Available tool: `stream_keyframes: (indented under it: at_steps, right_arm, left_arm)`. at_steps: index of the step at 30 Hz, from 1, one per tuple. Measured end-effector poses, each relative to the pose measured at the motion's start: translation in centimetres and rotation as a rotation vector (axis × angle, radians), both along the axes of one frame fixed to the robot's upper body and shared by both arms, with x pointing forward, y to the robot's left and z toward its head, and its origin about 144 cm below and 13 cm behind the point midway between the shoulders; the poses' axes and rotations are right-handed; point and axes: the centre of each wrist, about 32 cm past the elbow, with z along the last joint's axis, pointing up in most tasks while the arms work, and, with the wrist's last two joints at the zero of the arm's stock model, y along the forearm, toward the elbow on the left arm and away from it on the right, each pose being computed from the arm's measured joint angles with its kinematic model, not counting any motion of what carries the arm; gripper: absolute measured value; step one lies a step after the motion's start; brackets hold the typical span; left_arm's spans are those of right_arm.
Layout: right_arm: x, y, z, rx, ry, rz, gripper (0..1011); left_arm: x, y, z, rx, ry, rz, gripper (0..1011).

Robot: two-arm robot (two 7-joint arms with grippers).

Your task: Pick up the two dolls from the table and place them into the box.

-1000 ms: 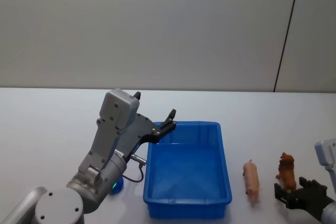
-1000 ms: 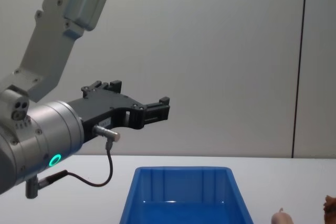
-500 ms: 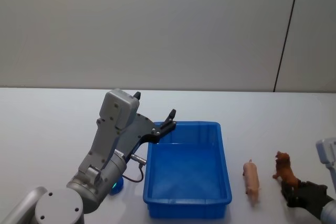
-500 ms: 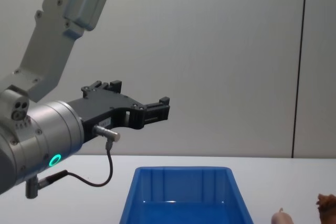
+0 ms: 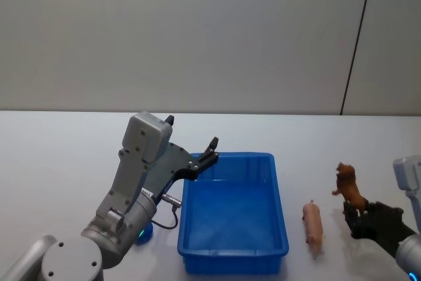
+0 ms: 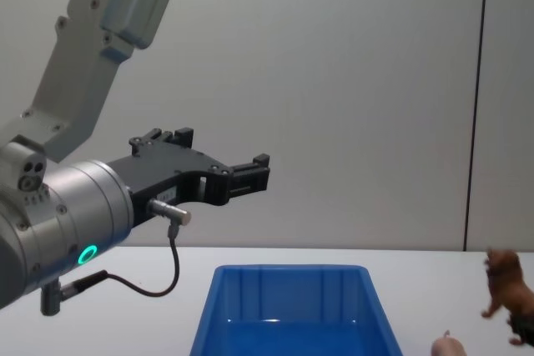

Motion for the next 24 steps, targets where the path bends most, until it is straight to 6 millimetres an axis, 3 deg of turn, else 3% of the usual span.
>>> stream_keyframes:
  at_steps: [13,24]
  right_arm:
    - [0.2,1.8,2.1,0.006,-0.119,0.137,281]
    - [0.9,4.8,3.4,0.012,-0.133,0.302,281]
  left_arm:
    - [0.0,0.0,0.0,0.000,0.000,0.000,1000]
    - [0.0,0.0,0.0,0.000,0.000,0.000,1000]
